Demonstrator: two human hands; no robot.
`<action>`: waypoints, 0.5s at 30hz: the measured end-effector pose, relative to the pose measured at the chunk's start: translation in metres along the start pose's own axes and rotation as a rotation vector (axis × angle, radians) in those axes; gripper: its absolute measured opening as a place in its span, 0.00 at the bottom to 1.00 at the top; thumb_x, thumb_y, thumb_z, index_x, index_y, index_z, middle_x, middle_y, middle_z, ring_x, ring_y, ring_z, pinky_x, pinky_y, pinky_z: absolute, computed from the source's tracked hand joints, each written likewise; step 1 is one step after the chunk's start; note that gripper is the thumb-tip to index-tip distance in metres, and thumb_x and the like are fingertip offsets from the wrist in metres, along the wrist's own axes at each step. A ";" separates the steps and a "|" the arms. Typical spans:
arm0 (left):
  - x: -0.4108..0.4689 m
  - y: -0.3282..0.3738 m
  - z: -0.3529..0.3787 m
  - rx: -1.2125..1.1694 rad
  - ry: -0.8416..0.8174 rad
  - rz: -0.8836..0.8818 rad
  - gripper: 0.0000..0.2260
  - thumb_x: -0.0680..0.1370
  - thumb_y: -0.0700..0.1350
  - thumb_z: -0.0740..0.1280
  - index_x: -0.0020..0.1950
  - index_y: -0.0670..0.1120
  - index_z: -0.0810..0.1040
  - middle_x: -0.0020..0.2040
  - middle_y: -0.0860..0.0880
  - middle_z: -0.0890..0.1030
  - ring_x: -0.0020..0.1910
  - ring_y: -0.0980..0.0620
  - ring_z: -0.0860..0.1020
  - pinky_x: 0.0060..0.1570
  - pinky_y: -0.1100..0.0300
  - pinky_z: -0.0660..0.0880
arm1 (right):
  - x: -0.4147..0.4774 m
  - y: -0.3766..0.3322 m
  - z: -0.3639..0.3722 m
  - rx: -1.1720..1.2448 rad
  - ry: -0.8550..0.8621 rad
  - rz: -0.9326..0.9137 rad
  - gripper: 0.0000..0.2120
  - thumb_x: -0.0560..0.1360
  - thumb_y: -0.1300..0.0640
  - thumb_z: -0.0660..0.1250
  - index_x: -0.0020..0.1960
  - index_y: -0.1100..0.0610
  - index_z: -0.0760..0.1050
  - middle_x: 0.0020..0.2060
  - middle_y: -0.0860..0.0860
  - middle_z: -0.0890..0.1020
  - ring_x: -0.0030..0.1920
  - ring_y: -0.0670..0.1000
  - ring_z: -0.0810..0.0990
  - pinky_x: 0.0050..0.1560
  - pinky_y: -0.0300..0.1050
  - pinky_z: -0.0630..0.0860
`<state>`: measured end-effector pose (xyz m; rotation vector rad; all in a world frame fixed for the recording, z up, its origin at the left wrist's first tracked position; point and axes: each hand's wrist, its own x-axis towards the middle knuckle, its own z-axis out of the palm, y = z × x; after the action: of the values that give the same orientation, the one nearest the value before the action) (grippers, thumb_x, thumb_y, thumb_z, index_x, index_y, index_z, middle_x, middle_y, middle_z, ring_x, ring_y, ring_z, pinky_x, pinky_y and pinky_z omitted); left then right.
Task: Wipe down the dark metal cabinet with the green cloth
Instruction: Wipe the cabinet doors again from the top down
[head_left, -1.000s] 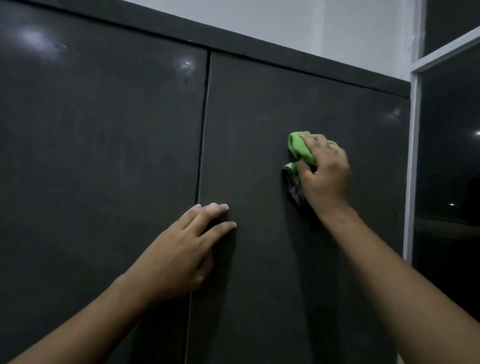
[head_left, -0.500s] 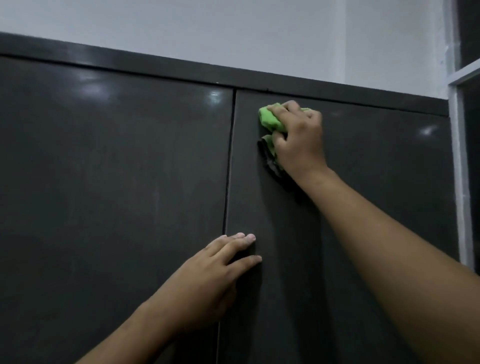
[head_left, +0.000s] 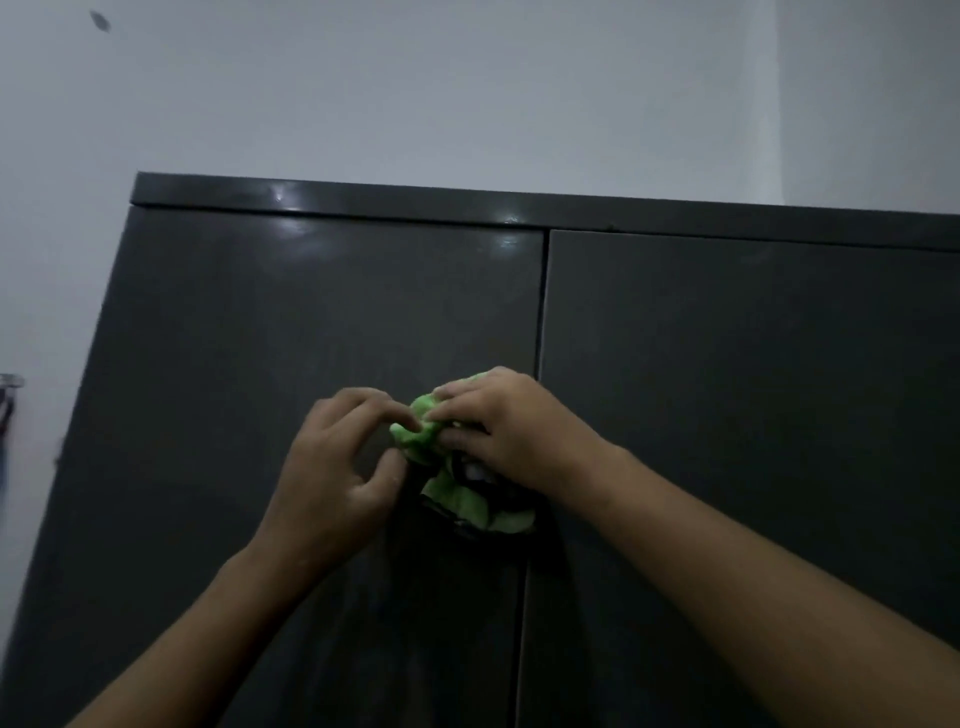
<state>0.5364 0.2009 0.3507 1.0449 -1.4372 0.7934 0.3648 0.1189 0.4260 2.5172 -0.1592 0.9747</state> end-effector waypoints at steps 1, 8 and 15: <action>0.002 0.003 0.002 -0.013 -0.020 -0.038 0.10 0.72 0.51 0.62 0.51 0.53 0.79 0.51 0.58 0.76 0.52 0.58 0.74 0.55 0.64 0.71 | 0.002 -0.003 0.002 0.034 0.095 0.033 0.09 0.77 0.58 0.70 0.56 0.55 0.84 0.54 0.51 0.85 0.54 0.50 0.80 0.58 0.49 0.77; 0.003 0.042 0.032 0.067 -0.040 -0.183 0.17 0.81 0.51 0.59 0.67 0.47 0.71 0.64 0.49 0.73 0.64 0.52 0.70 0.64 0.58 0.69 | -0.002 -0.018 0.005 0.237 0.230 0.288 0.13 0.75 0.64 0.66 0.56 0.53 0.83 0.49 0.48 0.85 0.50 0.45 0.82 0.51 0.38 0.79; 0.003 0.054 0.094 0.280 -0.159 -0.253 0.28 0.81 0.54 0.48 0.78 0.42 0.51 0.77 0.33 0.48 0.77 0.32 0.47 0.73 0.36 0.52 | -0.001 0.011 -0.066 0.221 0.097 0.381 0.18 0.73 0.68 0.61 0.50 0.51 0.84 0.42 0.48 0.85 0.38 0.46 0.85 0.41 0.45 0.83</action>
<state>0.4505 0.1351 0.3455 1.5004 -1.3140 0.7527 0.3206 0.1374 0.4734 2.6881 -0.5449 1.3235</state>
